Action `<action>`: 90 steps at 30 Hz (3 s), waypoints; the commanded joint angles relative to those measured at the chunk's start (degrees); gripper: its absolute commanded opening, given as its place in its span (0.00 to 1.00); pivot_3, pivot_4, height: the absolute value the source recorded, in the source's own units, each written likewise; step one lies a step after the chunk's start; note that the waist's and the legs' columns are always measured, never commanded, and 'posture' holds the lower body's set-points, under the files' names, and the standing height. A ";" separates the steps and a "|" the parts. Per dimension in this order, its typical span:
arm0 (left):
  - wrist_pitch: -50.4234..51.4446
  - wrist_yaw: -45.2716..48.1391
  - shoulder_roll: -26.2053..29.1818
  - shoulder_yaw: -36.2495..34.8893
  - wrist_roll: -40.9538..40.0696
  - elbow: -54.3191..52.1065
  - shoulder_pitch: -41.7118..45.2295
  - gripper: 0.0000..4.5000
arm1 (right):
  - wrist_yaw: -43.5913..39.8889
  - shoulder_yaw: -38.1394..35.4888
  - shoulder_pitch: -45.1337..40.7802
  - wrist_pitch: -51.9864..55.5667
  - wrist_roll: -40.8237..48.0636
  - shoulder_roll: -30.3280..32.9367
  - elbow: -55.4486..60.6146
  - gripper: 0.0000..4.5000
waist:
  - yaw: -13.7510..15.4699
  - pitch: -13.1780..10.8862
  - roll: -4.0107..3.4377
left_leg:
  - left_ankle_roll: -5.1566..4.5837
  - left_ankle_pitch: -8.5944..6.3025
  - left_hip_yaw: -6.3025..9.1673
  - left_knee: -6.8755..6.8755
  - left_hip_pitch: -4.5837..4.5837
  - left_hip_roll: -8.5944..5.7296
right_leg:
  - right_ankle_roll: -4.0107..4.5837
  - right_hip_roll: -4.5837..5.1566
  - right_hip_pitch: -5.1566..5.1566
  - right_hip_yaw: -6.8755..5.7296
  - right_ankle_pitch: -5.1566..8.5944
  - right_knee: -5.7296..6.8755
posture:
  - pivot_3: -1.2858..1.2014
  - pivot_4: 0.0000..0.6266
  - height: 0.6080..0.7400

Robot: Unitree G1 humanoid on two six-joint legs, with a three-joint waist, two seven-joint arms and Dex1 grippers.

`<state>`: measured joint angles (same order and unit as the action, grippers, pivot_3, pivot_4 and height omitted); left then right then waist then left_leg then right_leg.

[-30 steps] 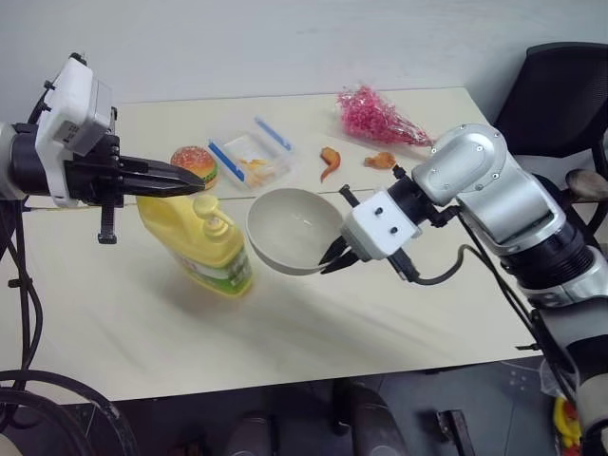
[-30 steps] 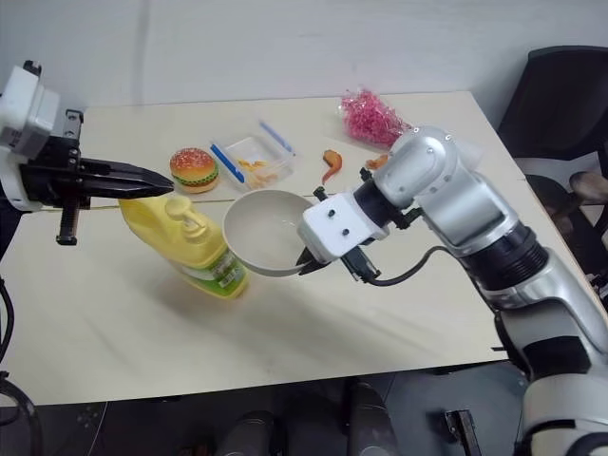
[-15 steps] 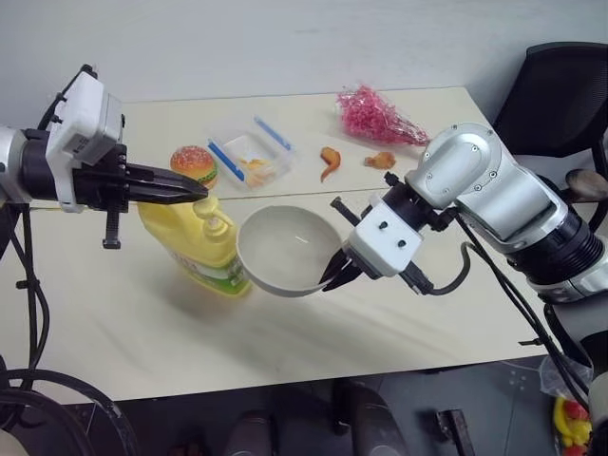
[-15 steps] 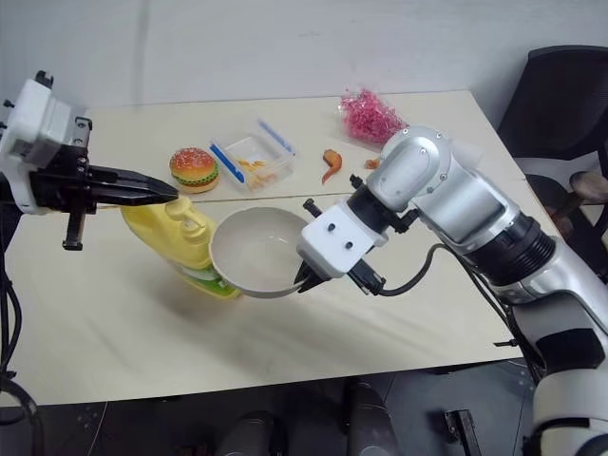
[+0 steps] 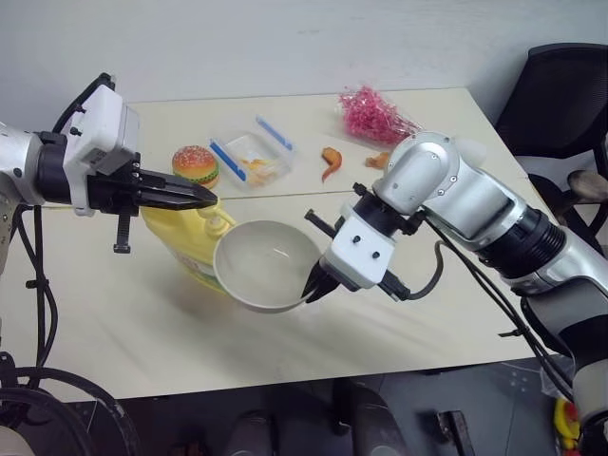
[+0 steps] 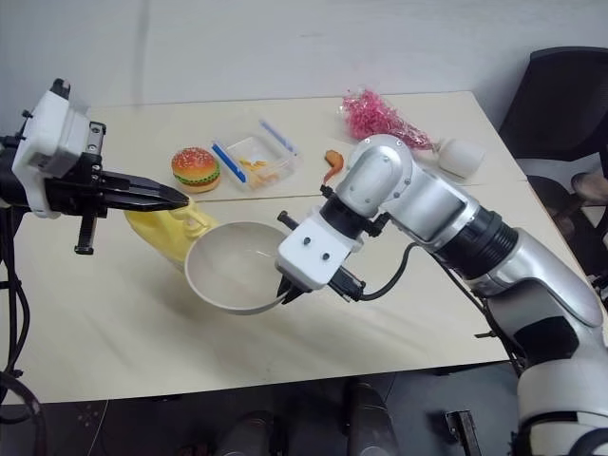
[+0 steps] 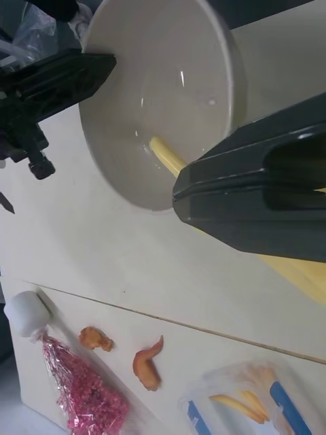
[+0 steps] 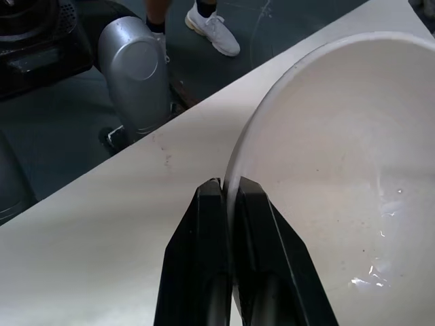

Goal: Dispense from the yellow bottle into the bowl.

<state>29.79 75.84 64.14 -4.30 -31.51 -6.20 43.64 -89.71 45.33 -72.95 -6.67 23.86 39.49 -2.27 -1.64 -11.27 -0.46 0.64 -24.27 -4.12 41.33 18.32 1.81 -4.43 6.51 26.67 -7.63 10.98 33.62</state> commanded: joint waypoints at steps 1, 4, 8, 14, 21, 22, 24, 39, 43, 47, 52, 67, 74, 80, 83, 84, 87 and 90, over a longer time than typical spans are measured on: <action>-1.04 0.65 0.70 0.21 1.84 -0.57 -1.35 0.00 | -2.79 -0.73 -1.41 -1.16 0.25 0.19 1.74 0.00 | 0.01 0.00 0.00 | 0.00 0.00 0.00 0.00 -0.01 0.00 | 0.00 0.00 0.00 0.01 0.00 0.01 | 0.52 0.24 1.00; -1.58 0.67 0.83 0.21 2.19 -0.35 -1.96 0.00 | -2.79 -0.63 -1.39 -1.14 0.10 0.21 2.21 0.00 | 0.02 0.00 0.00 | 0.00 0.00 0.00 0.01 -0.02 0.00 | 0.00 0.00 0.00 0.01 0.00 0.03 | 0.52 0.24 1.00; -3.22 0.52 0.79 0.84 3.54 0.30 -2.70 0.00 | -2.79 -0.45 -1.38 -1.39 -0.15 0.13 2.74 0.00 | 0.02 0.01 0.00 | 0.00 0.00 0.00 0.01 -0.02 0.00 | 0.00 0.01 0.00 0.01 0.00 0.04 | 0.52 0.24 1.00; -4.46 0.58 0.85 1.38 4.39 0.38 -3.50 0.00 | -2.79 -0.40 -1.25 -1.54 -0.27 0.08 3.15 0.00 | 0.03 0.01 0.00 | 0.00 0.00 -0.01 0.02 -0.03 0.00 | 0.00 0.01 0.00 0.02 0.00 0.06 | 0.52 0.24 1.00; -5.33 0.55 1.03 1.66 5.41 0.07 -5.95 0.00 | -2.79 -0.53 -1.04 -1.48 -0.62 0.06 3.34 0.00 | 0.02 0.02 0.01 | 0.00 0.00 -0.02 0.02 -0.06 0.00 | 0.01 0.01 -0.01 0.05 0.00 0.10 | 0.52 0.24 1.00; -5.41 0.67 1.10 1.68 5.46 -0.03 -6.32 0.00 | -2.79 -0.54 -1.03 -1.51 -0.65 0.04 3.34 0.00 | 0.02 0.02 0.01 | 0.00 0.00 -0.02 0.02 -0.09 0.00 | 0.01 0.02 -0.03 0.05 0.01 0.10 | 0.52 0.24 1.00; -5.47 0.90 1.27 1.77 5.46 -0.21 -7.00 0.00 | -2.79 -0.55 -0.98 -1.58 -0.66 0.03 3.34 0.00 | 0.02 0.03 0.01 | 0.00 0.00 -0.03 0.02 -0.09 0.00 | 0.01 0.02 -0.04 0.06 0.01 0.11 | 0.52 0.24 1.00; -10.60 1.46 1.86 4.65 9.18 -1.36 -11.94 0.00 | -2.79 -0.71 -0.78 -1.93 -0.38 -0.38 3.62 0.00 | 0.00 0.42 -0.41 | 0.00 0.00 -0.12 -0.02 -0.21 0.00 | 0.03 0.01 -0.11 0.15 0.01 0.15 | 0.52 0.24 1.00; -11.28 1.24 1.31 4.82 9.68 -1.61 -12.59 0.00 | -2.79 -0.99 -0.45 -2.07 -0.44 -0.39 3.53 0.00 | 0.00 0.57 -0.58 | 0.00 0.00 -0.24 -0.11 -0.22 0.00 | 0.03 0.00 -0.18 0.25 0.02 0.15 | 0.52 0.24 1.00; -8.02 -0.18 0.39 3.48 7.54 -0.80 -9.40 0.00 | -2.79 -1.25 0.01 -2.06 -0.45 -0.08 3.70 0.00 | 0.01 0.58 -0.59 | 0.00 0.00 -0.29 -0.11 -0.23 0.00 | 0.03 -0.01 -0.19 0.30 0.02 0.18 | 0.52 0.24 1.00; -2.13 -2.09 -0.71 0.98 4.37 0.36 -4.21 0.00 | -2.79 -1.87 0.81 -2.14 -0.99 -0.26 3.66 0.00 | 0.14 0.58 -0.58 | 0.00 0.00 -0.28 -0.09 -0.23 0.00 | 0.02 -0.01 -0.14 0.27 0.02 0.16 | 0.52 0.24 1.00; 24.31 -5.49 6.83 -20.47 -14.17 -8.79 -3.84 0.62 | -0.77 -10.69 12.75 -4.29 -7.65 4.85 -2.87 0.00 | -0.14 0.27 -0.08 | -0.01 0.00 -0.13 0.14 0.85 0.01 | -0.01 0.02 0.94 0.04 -0.01 0.14 | 0.52 0.24 1.00; 36.09 -10.50 6.61 -39.03 -21.48 -20.86 -16.13 0.99 | 9.57 -16.03 21.51 -8.73 -18.60 3.49 -14.82 0.00 | -0.04 0.25 -0.04 | 0.00 0.00 -0.15 0.23 0.77 0.01 | -0.01 0.04 0.84 0.13 -0.02 0.18 | 0.52 0.24 1.00; 39.57 -11.89 4.10 -51.13 -21.10 -28.93 -29.46 0.99 | 17.02 -19.23 25.36 -12.49 -23.84 0.64 -24.88 0.00 | -0.16 0.25 -0.05 | 0.15 0.09 -0.14 0.22 0.71 0.02 | 0.10 0.02 0.85 0.18 -0.08 0.23 | 0.52 0.24 1.00; 37.99 -11.38 3.48 -53.91 -20.00 -30.09 -34.53 1.00 | 17.30 -20.48 26.20 -12.29 -24.08 -0.44 -25.85 0.12 | -0.28 0.25 -0.05 | 0.18 0.10 -0.13 0.22 0.74 0.04 | 0.11 0.00 0.87 0.16 -0.07 0.21 | 0.52 0.24 1.00; 37.63 -11.44 3.17 -54.57 -19.93 -30.13 -35.75 1.00 | 17.33 -21.05 26.38 -11.62 -23.78 -0.79 -26.00 0.16 | -0.31 0.25 -0.06 | 0.18 0.10 -0.14 0.22 0.73 0.04 | 0.11 0.00 0.87 0.18 -0.07 0.21 | 0.52 0.24 1.00; 36.14 -11.49 2.57 -55.90 -19.38 -29.42 -38.70 1.00 | 16.57 -22.61 26.50 -10.94 -23.07 -1.30 -25.98 0.39 | -0.33 0.25 -0.06 | 0.18 0.10 -0.14 0.22 0.69 0.04 | 0.12 0.00 0.84 0.19 -0.08 0.22 | 0.52 0.24 1.00; 34.00 -10.06 2.09 -57.77 -17.49 -27.96 -42.57 1.00 | 13.54 -25.10 26.03 -9.06 -20.84 0.16 -24.21 0.61 | -0.29 0.25 -0.06 | 0.18 0.10 -0.14 0.22 0.70 0.04 | 0.12 0.01 0.84 0.19 -0.08 0.21 | 0.52 0.24 1.00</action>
<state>65.47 64.91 66.16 -59.15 -50.53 -35.13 1.76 -74.63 23.28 -46.06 -16.58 0.62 38.27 -28.97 -1.93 -11.02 -0.51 0.82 -24.17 -4.25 41.55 19.05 1.85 -4.31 6.52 27.52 -7.46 10.90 33.82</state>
